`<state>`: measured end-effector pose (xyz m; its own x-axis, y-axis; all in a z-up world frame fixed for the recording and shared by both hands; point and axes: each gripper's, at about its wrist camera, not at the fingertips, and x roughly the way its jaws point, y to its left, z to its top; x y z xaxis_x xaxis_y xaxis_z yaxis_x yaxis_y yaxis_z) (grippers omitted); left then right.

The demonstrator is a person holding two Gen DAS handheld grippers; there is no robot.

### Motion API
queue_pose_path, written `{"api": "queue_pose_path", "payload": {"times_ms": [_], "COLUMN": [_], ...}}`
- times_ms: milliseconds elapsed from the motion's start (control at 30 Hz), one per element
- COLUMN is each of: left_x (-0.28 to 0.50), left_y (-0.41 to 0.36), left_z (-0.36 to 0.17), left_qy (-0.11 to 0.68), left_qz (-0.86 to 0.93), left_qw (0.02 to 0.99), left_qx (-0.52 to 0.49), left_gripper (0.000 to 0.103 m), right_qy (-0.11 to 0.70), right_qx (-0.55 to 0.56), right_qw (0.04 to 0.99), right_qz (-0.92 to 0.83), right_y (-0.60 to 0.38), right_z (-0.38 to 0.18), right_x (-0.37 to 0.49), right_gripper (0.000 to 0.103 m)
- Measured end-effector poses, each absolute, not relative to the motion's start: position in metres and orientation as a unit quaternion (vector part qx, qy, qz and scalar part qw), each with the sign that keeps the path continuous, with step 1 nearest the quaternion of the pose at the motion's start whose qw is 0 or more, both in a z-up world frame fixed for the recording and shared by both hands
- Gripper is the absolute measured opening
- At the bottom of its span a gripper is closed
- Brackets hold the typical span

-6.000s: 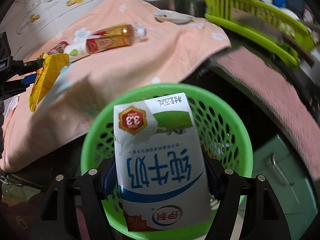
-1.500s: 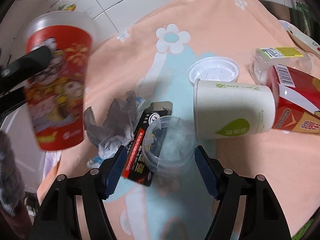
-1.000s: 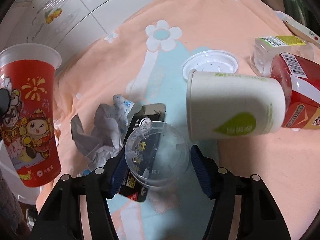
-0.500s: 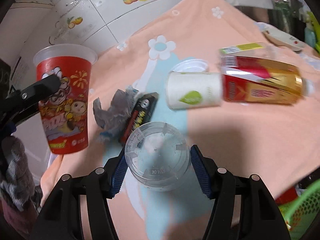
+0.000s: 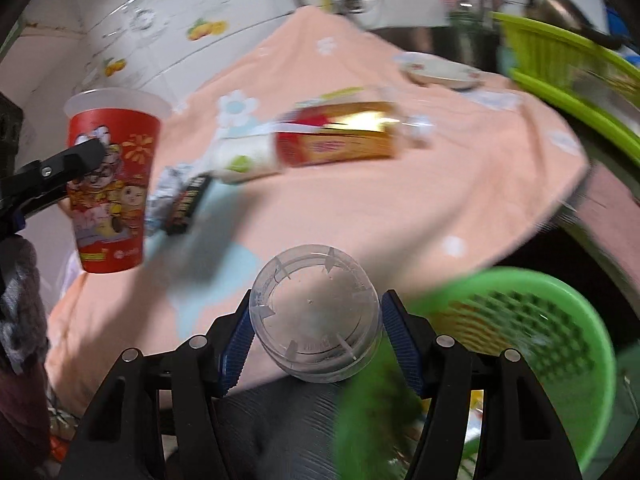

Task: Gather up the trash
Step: 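Carry the red cup and clear cup over the green basket and release them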

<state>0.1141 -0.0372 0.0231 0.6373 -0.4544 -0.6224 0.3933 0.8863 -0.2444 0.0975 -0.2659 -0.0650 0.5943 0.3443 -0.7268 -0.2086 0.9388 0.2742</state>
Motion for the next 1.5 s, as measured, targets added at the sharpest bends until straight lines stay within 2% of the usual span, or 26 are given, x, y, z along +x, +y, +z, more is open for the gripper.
{"api": "queue_pose_path", "payload": {"times_ms": [467,600,833,1200,1500], "left_x": [0.104,0.103,0.102,0.102,0.100], "left_y": [-0.155,-0.178,-0.211,-0.241,-0.240], "left_z": [-0.019,-0.033,-0.053,-0.082,-0.090], "left_qy": [0.400,0.416,0.438,0.469,0.477], "left_qz": [-0.323,-0.334,-0.343,-0.351,-0.353], "left_qw": [0.858,0.846,0.831,0.809,0.803], "left_qx": [-0.008,0.006,0.028,0.050,0.052], "left_gripper": [0.071,0.071,0.071,0.073,0.082], "right_qy": [0.467,0.460,0.446,0.429,0.427], "right_qx": [0.119,0.133,0.148,0.153,0.151], "right_qw": [0.876,0.878,0.883,0.890,0.891], "right_qz": [0.023,0.012,0.007,0.007,0.006], "right_y": [-0.389,-0.403,-0.415,-0.422,-0.422], "right_z": [-0.114,-0.114,-0.109,-0.100,-0.097], "right_x": [0.051,0.046,0.039,0.025,0.025], "right_gripper": [0.062,0.067,0.068,0.072,0.072]}}
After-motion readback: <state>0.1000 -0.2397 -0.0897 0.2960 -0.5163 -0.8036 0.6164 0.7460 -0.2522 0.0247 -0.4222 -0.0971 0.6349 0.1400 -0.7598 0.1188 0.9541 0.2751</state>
